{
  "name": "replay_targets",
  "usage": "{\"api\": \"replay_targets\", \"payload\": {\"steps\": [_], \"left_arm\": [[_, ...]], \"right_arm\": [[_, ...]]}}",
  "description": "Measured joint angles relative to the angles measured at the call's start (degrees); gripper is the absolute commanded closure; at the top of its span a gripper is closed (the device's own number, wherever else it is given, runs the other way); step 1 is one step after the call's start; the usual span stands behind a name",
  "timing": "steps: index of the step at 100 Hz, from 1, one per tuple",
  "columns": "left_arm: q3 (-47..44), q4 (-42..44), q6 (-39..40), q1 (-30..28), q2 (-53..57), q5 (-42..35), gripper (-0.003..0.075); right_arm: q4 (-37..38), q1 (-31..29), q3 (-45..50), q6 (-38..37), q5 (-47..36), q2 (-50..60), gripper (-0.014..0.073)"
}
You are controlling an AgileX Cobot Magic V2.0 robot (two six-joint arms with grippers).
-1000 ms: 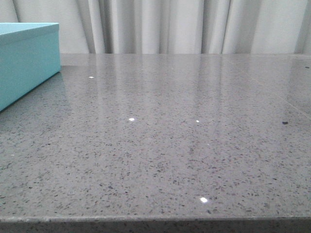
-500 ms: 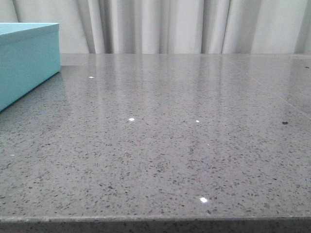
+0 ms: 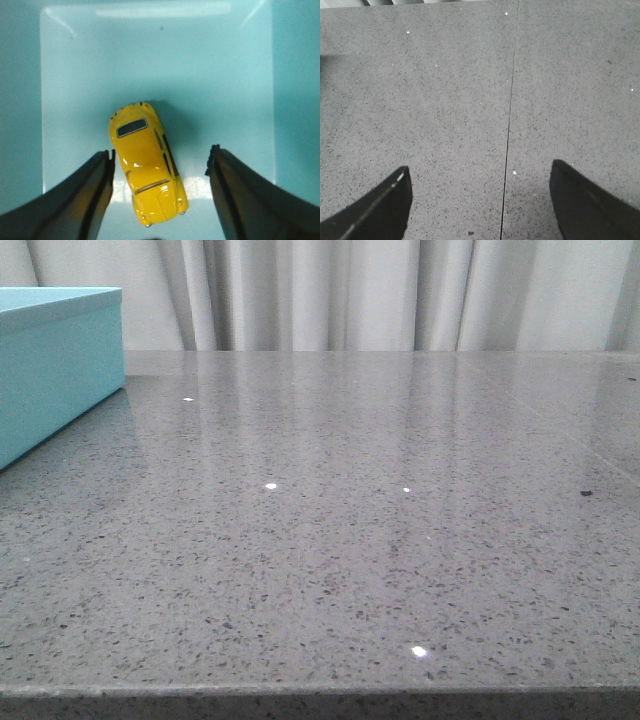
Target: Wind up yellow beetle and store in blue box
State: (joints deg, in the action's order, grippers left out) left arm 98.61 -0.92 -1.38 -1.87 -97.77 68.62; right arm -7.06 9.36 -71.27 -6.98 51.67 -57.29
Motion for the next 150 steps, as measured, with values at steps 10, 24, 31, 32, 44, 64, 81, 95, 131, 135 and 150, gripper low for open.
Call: {"api": "replay_targets", "payload": {"steps": [10, 24, 31, 32, 44, 64, 81, 95, 131, 135, 150], "left_arm": [[0.0, -0.8, -0.6, 0.0, 3.2, -1.5, 0.0458], [0.0, -1.8, -2.1, 0.0, 7.8, -2.5, 0.0577], [0.0, -3.1, -3.5, 0.0, 10.0, -2.8, 0.0631], [-0.1, -3.4, -3.6, 0.0, 10.5, -2.8, 0.0641], [-2.4, -5.7, -5.4, 0.0, 15.2, -4.5, 0.0721], [-11.6, -7.0, -7.2, 0.0, 24.3, -7.9, 0.0738], [-24.3, -9.4, -8.2, 0.0, 35.4, -14.7, 0.0739], [-35.4, -11.3, -8.8, 0.0, 45.6, -20.7, 0.0739], [-58.1, -11.8, -8.9, 0.0, 68.9, -29.9, 0.0739], [-60.1, -11.8, -8.9, 0.0, 71.2, -30.0, 0.0739], [-65.6, -12.0, -8.9, 0.0, 79.5, -30.2, 0.0739]], "right_arm": [[0.0, 0.0, 0.7, 1.0, -1.3, 1.4, 0.0029], [0.0, 0.0, 2.8, 1.8, -3.6, 4.1, 0.0151], [0.0, 0.0, 4.2, 1.8, -4.4, 5.6, 0.0258], [0.0, 0.0, 4.4, 1.8, -4.4, 5.7, 0.0281], [0.0, 0.0, 6.6, 1.9, -4.9, 8.2, 0.051], [0.0, 0.0, 9.7, 2.1, -4.8, 12.0, 0.0661], [0.0, 0.0, 12.9, 2.2, -5.0, 15.3, 0.0661], [0.8, 0.0, 16.8, 2.2, -6.9, 19.5, 0.0661], [2.3, 0.0, 27.6, 2.2, -14.4, 32.7, 0.0661], [2.6, 0.0, 28.6, 2.2, -14.7, 33.8, 0.0661], [3.1, 0.0, 32.6, 2.3, -15.5, 38.2, 0.0661]]}}
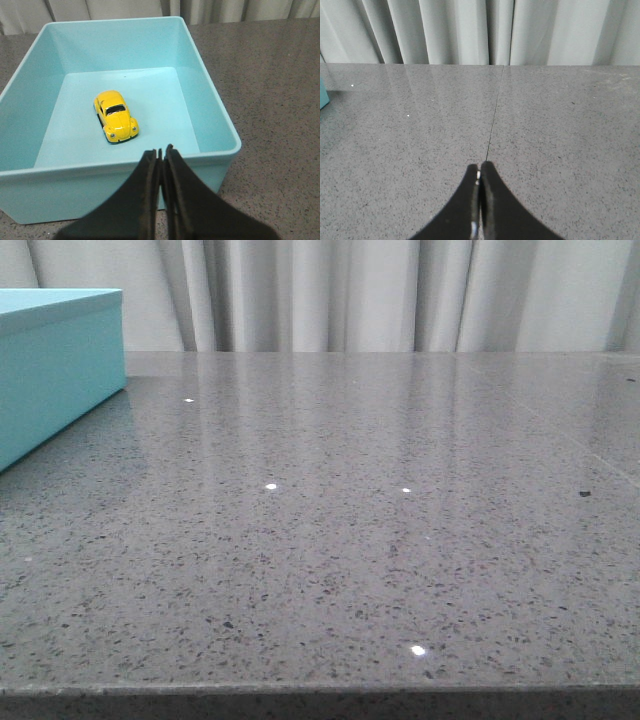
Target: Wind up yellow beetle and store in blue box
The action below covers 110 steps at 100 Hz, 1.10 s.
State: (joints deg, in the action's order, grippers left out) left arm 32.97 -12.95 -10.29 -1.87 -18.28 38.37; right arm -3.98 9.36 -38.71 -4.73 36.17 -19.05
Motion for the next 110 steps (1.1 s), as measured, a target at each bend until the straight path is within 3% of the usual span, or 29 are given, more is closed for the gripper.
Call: {"api": "replay_targets", "payload": {"steps": [27, 110], "left_arm": [[-3.2, -0.7, 0.0, 0.0, 9.8, -2.1, 0.0739], [-3.6, -0.1, 0.0, 0.0, 10.3, -2.8, 0.0738]], "right_arm": [[0.1, 0.0, 2.5, 0.0, -0.4, 3.1, 0.0661], [0.1, 0.0, 2.5, 0.0, -1.0, 3.1, 0.0661]]}}
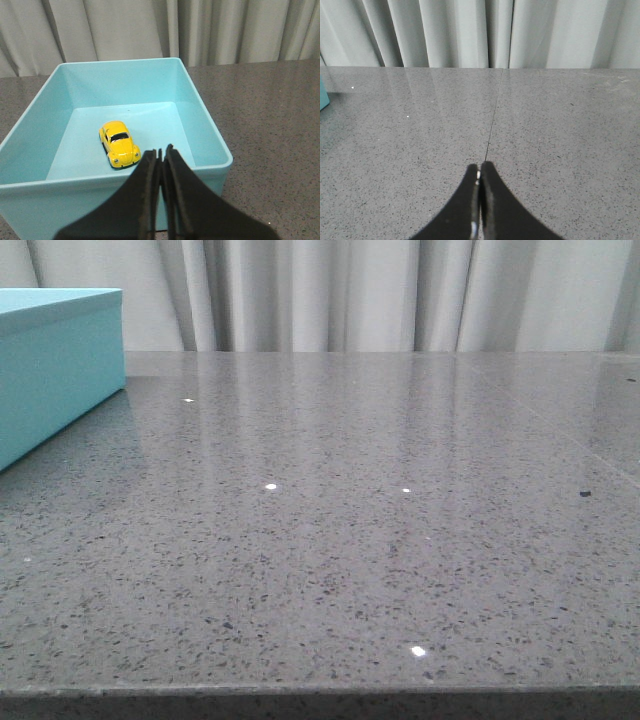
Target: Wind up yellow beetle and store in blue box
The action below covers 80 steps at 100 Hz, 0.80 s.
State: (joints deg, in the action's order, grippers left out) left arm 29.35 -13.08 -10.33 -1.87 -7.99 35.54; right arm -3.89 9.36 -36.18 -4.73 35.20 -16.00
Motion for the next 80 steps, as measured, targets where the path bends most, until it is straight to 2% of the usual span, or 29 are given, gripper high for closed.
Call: {"api": "replay_targets", "payload": {"steps": [14, 33, 47, 57, 80], "left_arm": [[-2.2, 1.3, 0.0, 0.0, -0.1, -3.8, 0.0739], [-9.3, 5.4, 0.5, 0.4, 0.4, -19.6, 0.0739], [-15.0, 11.3, 6.9, 1.4, 2.0, -28.7, 0.0738], [-18.8, 13.1, 10.3, 1.6, 3.7, -31.4, 0.0739], [-27.8, 12.8, 11.4, 1.6, 8.3, -32.3, 0.0738]], "right_arm": [[0.0, 0.0, 0.0, 0.0, -0.1, 0.0, 0.0661], [0.1, 0.0, 0.0, 0.0, -0.1, 0.0, 0.0661], [0.1, 0.0, 0.0, 0.0, -0.1, 0.0, 0.0661], [0.1, 0.0, 0.0, 0.0, -0.1, 0.0, 0.0661], [0.1, 0.0, 0.0, 0.0, -0.1, 0.0, 0.0661]]}}
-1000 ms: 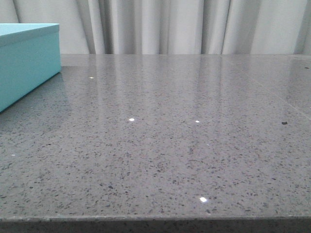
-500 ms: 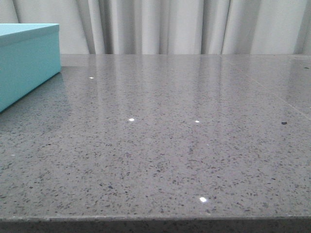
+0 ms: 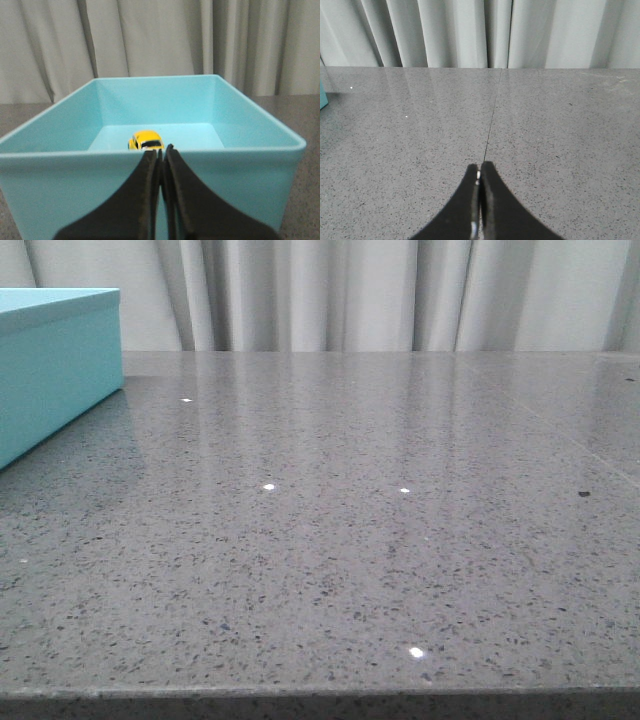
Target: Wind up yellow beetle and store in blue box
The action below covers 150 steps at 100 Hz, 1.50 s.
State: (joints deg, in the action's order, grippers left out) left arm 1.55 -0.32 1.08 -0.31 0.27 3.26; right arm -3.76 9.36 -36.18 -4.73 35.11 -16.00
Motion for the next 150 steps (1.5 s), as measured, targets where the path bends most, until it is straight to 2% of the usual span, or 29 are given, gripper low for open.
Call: {"api": "replay_targets", "payload": {"steps": [126, 138, 150], "left_arm": [[-1.6, -1.7, 0.2, 0.5, 0.0, 0.4, 0.0738], [-1.6, -1.7, 0.2, 0.5, 0.0, 0.4, 0.0739], [-1.6, -1.7, 0.2, 0.5, 0.0, 0.4, 0.0739]], "right_arm": [[0.0, 0.0, 0.1, 0.0, 0.0, 0.0, 0.0661], [0.0, -0.5, 2.3, 0.0, -3.6, 0.1, 0.0661], [0.0, -2.4, 8.2, 0.0, -13.0, 1.2, 0.0661]]}}
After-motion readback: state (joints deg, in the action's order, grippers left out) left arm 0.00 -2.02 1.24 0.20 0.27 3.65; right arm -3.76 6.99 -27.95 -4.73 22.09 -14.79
